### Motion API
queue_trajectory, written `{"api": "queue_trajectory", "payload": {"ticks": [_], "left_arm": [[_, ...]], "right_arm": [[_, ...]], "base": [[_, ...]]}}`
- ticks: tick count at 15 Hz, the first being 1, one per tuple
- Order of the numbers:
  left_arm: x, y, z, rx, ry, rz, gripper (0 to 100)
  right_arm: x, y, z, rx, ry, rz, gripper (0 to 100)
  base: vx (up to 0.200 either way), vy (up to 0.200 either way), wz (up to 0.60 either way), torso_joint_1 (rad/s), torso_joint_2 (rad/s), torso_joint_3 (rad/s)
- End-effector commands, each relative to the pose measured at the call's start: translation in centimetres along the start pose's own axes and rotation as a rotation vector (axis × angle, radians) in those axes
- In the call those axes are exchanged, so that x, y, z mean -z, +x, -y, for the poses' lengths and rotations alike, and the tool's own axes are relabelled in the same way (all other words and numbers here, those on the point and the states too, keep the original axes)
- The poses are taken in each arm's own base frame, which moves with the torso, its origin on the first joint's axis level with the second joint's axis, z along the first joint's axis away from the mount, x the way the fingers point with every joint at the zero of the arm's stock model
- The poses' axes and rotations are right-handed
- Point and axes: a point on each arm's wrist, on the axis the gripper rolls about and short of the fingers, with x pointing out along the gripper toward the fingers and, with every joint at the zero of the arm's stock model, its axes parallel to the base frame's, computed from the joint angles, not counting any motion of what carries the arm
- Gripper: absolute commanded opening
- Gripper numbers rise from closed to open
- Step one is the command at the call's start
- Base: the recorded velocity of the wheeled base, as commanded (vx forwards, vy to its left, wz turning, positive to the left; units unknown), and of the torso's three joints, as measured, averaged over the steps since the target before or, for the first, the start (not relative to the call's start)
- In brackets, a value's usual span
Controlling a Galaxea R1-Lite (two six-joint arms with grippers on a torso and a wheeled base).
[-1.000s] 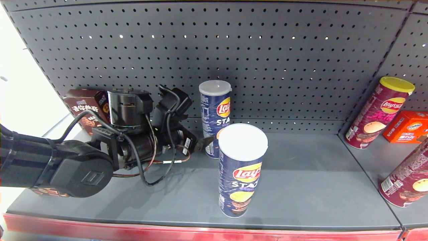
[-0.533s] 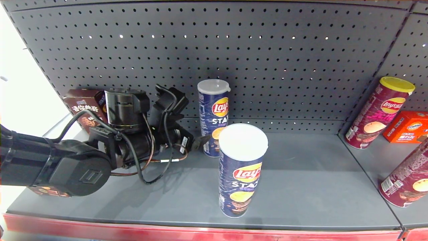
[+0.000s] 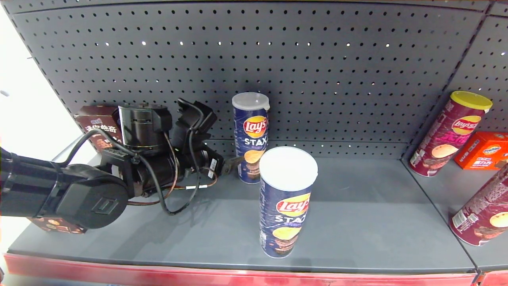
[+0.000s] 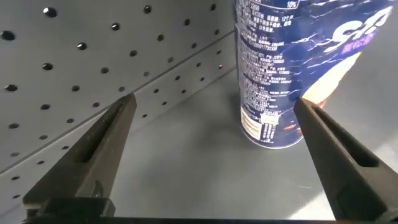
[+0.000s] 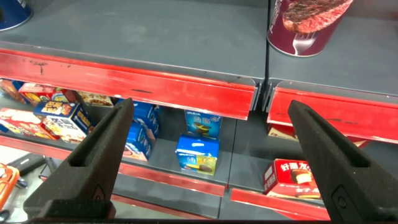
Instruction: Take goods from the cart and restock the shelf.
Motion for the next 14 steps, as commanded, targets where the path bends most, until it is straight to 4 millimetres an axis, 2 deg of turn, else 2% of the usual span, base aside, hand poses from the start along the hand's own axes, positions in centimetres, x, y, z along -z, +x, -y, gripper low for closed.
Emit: {"api": "queue_trajectory", "payload": {"ticks": [1, 10, 14], "left_arm": [[0.09, -0.05, -0.39, -0.011, -0.001, -0.002, 100], [0.38, -0.21, -0.74, -0.066, -0.004, -0.021, 100], [0.18, 0.71, -0.90, -0.090, -0.003, -0.021, 100]], "right_arm": [[0.01, 0.00, 0.00, -0.001, 0.000, -0.001, 100], [0.01, 0.00, 0.00, 0.000, 0.000, -0.001, 100], [0.01, 0.00, 0.00, 0.000, 0.000, -0.001, 100]], "base": [[0.000, 0.000, 0.00, 0.000, 0.00, 0.000], [0.000, 0.000, 0.00, 0.000, 0.00, 0.000], [0.000, 0.000, 0.00, 0.000, 0.00, 0.000]]}}
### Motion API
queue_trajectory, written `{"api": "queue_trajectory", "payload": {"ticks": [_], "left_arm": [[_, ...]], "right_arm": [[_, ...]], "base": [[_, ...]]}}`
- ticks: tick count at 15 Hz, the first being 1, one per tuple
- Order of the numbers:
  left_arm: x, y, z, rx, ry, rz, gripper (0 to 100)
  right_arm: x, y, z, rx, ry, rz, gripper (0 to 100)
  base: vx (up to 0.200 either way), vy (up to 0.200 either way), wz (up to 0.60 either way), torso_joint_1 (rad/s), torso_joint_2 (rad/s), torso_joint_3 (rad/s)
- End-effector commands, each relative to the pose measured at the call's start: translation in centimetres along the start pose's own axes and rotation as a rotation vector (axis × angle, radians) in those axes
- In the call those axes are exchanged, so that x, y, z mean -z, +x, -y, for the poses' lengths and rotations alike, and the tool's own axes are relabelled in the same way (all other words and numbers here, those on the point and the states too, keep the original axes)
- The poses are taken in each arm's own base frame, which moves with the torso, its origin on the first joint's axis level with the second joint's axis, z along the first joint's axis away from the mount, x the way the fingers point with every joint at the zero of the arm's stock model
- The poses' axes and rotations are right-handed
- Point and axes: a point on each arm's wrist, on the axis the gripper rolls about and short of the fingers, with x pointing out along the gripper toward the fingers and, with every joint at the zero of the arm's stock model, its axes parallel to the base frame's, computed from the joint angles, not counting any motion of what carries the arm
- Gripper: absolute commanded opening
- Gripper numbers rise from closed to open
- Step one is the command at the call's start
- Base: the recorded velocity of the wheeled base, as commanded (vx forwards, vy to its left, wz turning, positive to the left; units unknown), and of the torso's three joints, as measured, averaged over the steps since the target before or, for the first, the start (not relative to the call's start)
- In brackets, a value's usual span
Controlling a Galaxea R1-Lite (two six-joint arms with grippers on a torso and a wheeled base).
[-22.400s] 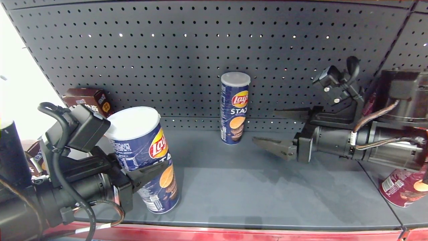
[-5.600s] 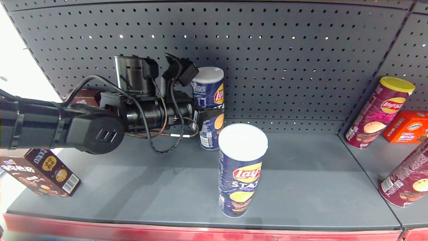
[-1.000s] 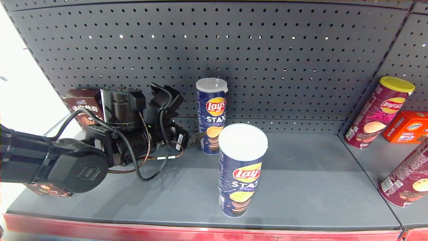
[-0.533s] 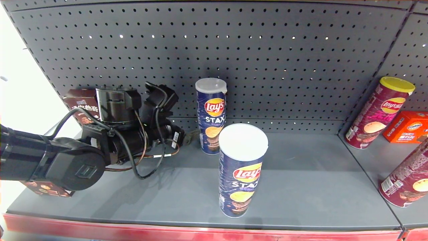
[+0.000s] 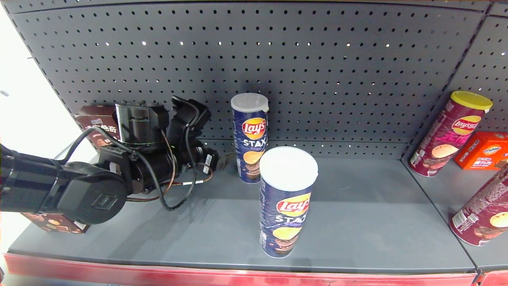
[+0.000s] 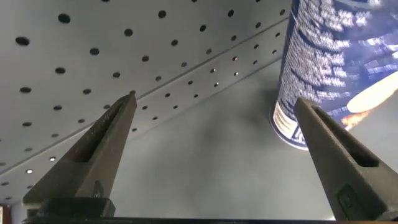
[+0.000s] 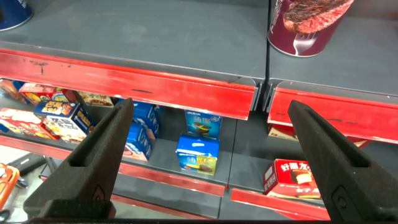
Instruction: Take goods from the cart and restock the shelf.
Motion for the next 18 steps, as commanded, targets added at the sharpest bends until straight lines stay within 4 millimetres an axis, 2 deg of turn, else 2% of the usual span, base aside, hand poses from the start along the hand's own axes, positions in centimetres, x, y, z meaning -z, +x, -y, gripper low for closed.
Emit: {"api": "queue_trajectory", "payload": {"ticks": [1, 11, 18], "left_arm": [[0.0, 0.7, 0.1, -0.001, 0.001, 0.000, 100], [0.4, 1.7, 1.4, 0.031, 0.008, -0.015, 100], [0.7, 1.7, 0.9, -0.001, 0.005, -0.030, 100]], "right_arm": [[0.0, 0.0, 0.0, 0.001, -0.001, -0.001, 100], [0.0, 0.0, 0.0, 0.001, -0.001, -0.001, 100], [0.0, 0.0, 0.0, -0.001, -0.001, -0.001, 100]], "base": [[0.000, 0.000, 0.00, 0.000, 0.00, 0.000], [0.000, 0.000, 0.00, 0.000, 0.00, 0.000], [0.000, 0.000, 0.00, 0.000, 0.00, 0.000]]}}
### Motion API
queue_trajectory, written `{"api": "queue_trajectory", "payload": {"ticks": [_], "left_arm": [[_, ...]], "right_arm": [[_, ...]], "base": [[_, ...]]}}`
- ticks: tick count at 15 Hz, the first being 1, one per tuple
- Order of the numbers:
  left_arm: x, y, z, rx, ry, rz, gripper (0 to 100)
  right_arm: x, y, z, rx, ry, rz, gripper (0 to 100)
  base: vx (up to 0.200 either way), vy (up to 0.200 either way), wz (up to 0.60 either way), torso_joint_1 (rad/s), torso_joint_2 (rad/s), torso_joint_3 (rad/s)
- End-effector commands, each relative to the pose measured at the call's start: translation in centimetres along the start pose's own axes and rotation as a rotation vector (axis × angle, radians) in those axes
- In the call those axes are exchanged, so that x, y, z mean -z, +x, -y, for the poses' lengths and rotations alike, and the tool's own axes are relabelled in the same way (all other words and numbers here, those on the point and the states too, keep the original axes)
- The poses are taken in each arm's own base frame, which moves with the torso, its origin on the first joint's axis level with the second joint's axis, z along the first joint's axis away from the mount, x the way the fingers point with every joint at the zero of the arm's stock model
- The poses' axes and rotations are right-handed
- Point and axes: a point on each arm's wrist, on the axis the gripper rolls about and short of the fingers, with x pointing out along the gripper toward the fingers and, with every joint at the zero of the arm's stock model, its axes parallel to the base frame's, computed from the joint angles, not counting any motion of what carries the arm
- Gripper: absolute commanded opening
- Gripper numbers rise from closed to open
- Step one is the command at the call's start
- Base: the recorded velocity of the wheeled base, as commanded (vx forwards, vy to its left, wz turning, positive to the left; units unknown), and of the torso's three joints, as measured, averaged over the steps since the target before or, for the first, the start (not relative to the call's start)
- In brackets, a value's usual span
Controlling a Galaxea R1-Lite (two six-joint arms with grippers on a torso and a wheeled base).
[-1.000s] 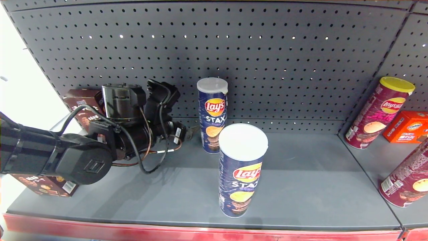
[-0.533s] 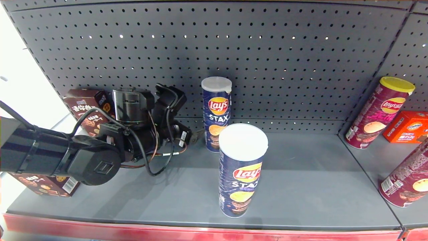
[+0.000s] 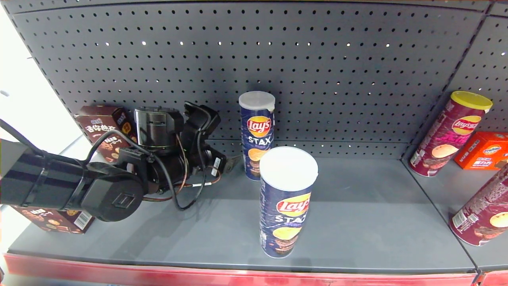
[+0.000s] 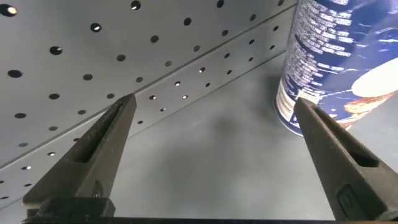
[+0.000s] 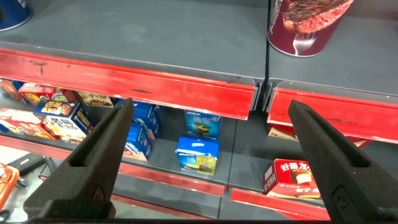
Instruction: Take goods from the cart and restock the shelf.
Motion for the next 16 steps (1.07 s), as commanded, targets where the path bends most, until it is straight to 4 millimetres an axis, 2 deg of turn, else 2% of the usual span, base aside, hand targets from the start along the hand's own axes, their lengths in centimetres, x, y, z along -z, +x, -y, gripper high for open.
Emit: {"api": "queue_trajectory", "payload": {"ticks": [1, 6, 16], "left_arm": [[0.1, 0.1, 0.0, -0.003, 0.000, -0.002, 100], [0.2, 1.3, 0.4, 0.007, 0.004, -0.004, 100], [-0.3, 2.4, 1.6, 0.038, 0.012, 0.006, 100]], "right_arm": [[0.0, 0.0, 0.0, -0.001, 0.000, -0.001, 100], [0.0, 0.0, 0.0, -0.002, 0.000, -0.001, 100], [0.0, 0.0, 0.0, -0.001, 0.000, -0.001, 100]], "base": [[0.000, 0.000, 0.00, 0.000, 0.00, 0.000], [0.000, 0.000, 0.00, 0.000, 0.00, 0.000], [0.000, 0.000, 0.00, 0.000, 0.00, 0.000]]}}
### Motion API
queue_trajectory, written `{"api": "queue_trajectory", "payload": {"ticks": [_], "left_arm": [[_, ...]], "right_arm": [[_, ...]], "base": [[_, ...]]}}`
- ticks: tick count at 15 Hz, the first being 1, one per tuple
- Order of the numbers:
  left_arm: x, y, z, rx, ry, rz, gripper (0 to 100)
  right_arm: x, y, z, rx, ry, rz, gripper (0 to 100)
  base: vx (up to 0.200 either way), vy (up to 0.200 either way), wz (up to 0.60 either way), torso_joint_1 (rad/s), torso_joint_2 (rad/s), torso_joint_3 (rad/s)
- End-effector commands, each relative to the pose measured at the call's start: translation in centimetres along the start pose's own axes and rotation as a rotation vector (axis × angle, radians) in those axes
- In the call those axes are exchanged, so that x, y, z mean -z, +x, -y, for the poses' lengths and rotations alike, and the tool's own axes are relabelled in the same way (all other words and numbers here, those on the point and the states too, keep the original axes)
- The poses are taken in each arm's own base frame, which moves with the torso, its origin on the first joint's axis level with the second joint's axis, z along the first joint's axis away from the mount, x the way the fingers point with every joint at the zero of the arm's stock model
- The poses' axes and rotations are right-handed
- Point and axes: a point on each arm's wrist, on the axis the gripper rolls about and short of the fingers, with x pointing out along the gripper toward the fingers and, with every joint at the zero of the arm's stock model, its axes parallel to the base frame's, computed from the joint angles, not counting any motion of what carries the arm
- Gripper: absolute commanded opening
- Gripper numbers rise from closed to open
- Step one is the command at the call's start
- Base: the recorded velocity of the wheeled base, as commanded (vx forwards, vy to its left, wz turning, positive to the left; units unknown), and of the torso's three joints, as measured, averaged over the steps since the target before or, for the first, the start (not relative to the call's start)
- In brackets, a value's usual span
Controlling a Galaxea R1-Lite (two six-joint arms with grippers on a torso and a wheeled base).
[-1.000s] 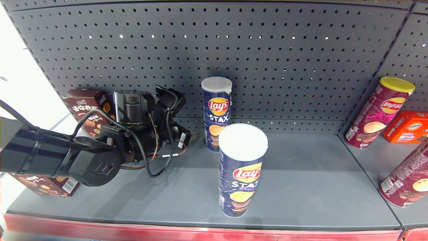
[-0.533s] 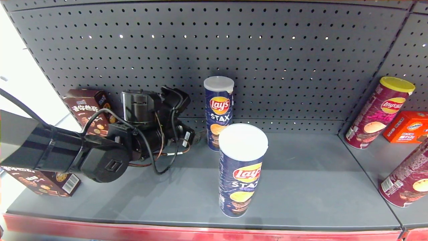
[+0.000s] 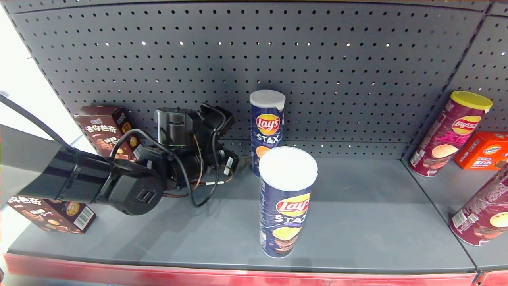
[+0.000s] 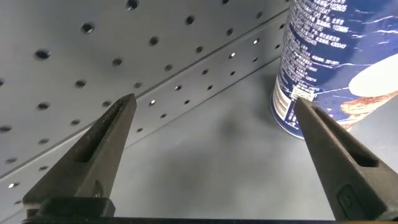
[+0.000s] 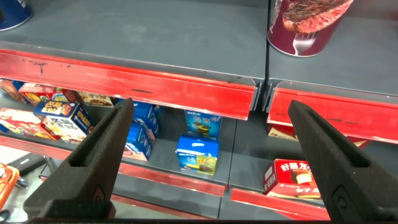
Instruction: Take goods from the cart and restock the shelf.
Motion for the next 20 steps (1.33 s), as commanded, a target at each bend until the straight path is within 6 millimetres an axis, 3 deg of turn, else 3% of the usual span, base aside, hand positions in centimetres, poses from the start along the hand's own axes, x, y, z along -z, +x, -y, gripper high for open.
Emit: {"api": "queue_trajectory", "payload": {"ticks": [1, 13, 15, 18, 20], "left_arm": [[0.0, 0.2, 0.2, 0.004, 0.001, 0.000, 100], [-0.5, 0.0, 0.8, 0.015, 0.005, 0.016, 100], [-1.9, -2.1, 0.4, 0.005, 0.006, 0.059, 100], [-2.1, -5.2, 0.2, -0.002, 0.006, 0.072, 100], [-1.6, -9.4, 0.2, 0.005, -0.006, 0.072, 100]], "right_arm": [[0.0, 0.0, 0.0, -0.001, 0.000, -0.001, 100], [0.0, 0.0, 0.0, 0.001, 0.000, -0.001, 100], [0.0, 0.0, 0.0, 0.001, 0.000, -0.002, 100], [0.0, 0.0, 0.0, -0.001, 0.000, -0.001, 100], [0.0, 0.0, 0.0, -0.001, 0.000, -0.001, 100]], "base": [[0.000, 0.000, 0.00, 0.000, 0.00, 0.000], [0.000, 0.000, 0.00, 0.000, 0.00, 0.000], [0.000, 0.000, 0.00, 0.000, 0.00, 0.000], [0.000, 0.000, 0.00, 0.000, 0.00, 0.000], [0.000, 0.000, 0.00, 0.000, 0.00, 0.000]]}}
